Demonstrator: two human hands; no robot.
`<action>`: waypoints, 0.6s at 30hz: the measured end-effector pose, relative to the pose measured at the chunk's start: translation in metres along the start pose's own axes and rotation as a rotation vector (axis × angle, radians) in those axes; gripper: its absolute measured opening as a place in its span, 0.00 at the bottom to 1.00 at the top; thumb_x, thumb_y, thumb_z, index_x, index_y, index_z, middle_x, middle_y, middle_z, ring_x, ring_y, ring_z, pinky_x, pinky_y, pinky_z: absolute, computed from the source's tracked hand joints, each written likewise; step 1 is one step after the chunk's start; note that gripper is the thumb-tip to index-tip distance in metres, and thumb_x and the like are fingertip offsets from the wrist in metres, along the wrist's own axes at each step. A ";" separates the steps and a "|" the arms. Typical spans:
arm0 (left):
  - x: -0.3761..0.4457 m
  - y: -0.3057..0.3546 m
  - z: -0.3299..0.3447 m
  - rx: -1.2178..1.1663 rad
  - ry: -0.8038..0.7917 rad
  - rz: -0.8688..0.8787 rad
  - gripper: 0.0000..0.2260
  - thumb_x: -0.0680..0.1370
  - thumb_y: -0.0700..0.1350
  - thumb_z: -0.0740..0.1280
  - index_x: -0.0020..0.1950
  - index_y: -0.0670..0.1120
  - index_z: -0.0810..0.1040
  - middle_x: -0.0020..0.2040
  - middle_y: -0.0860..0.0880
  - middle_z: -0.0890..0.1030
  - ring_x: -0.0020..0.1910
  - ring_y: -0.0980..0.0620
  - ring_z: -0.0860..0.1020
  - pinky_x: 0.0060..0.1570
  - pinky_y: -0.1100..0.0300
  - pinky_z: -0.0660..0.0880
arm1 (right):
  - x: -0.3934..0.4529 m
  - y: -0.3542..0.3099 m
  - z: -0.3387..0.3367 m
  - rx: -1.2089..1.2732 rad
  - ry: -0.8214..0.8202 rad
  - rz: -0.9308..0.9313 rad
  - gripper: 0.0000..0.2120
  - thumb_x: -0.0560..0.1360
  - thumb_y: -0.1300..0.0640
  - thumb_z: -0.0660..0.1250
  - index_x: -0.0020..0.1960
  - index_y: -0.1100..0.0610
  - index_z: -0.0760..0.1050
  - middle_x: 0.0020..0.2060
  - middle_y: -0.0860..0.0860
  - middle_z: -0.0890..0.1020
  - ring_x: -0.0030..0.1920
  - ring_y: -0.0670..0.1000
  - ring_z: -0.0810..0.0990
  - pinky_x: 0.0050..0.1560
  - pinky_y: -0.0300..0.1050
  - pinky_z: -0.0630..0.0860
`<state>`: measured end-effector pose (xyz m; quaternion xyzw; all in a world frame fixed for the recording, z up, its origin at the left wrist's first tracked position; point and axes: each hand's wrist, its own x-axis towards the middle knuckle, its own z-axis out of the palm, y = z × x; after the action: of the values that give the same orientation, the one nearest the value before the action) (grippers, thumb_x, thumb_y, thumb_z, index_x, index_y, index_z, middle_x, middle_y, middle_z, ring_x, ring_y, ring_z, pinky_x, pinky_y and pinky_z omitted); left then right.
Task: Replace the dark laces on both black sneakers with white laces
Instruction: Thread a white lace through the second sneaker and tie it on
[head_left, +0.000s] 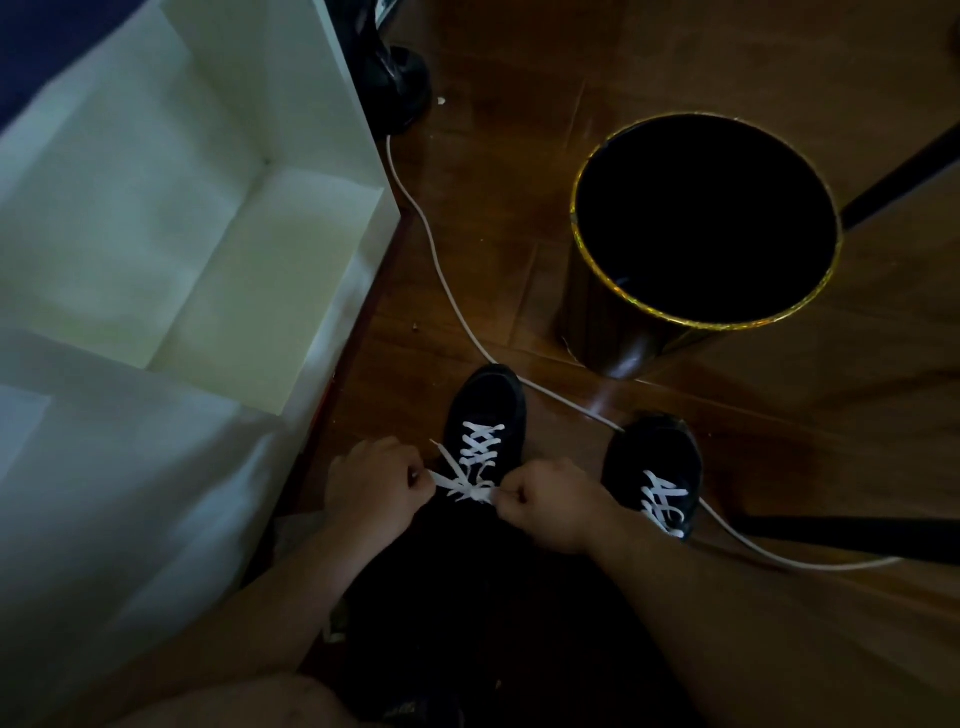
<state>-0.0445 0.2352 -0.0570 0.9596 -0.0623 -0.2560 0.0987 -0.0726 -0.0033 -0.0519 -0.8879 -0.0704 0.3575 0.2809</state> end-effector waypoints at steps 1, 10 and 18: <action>-0.001 0.001 0.001 0.014 -0.013 0.008 0.09 0.82 0.58 0.61 0.47 0.58 0.76 0.46 0.58 0.73 0.51 0.54 0.74 0.56 0.50 0.73 | -0.001 0.001 -0.002 -0.113 -0.035 -0.085 0.13 0.80 0.46 0.64 0.43 0.53 0.79 0.40 0.48 0.75 0.45 0.52 0.78 0.42 0.45 0.71; 0.001 0.003 0.002 0.020 0.018 0.065 0.08 0.82 0.56 0.62 0.44 0.57 0.74 0.44 0.59 0.72 0.49 0.55 0.73 0.51 0.53 0.70 | -0.002 0.012 -0.013 -0.036 -0.116 0.178 0.17 0.80 0.39 0.60 0.41 0.48 0.77 0.43 0.48 0.83 0.48 0.52 0.83 0.55 0.51 0.80; 0.002 0.005 0.007 0.024 -0.053 0.056 0.09 0.83 0.56 0.62 0.49 0.55 0.78 0.46 0.57 0.74 0.51 0.53 0.74 0.52 0.52 0.72 | -0.011 0.003 -0.016 -0.479 0.027 -0.009 0.13 0.80 0.45 0.64 0.62 0.45 0.79 0.56 0.50 0.79 0.56 0.58 0.81 0.50 0.50 0.79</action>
<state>-0.0472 0.2289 -0.0629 0.9514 -0.0949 -0.2778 0.0926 -0.0702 -0.0167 -0.0379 -0.9335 -0.1533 0.3176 0.0646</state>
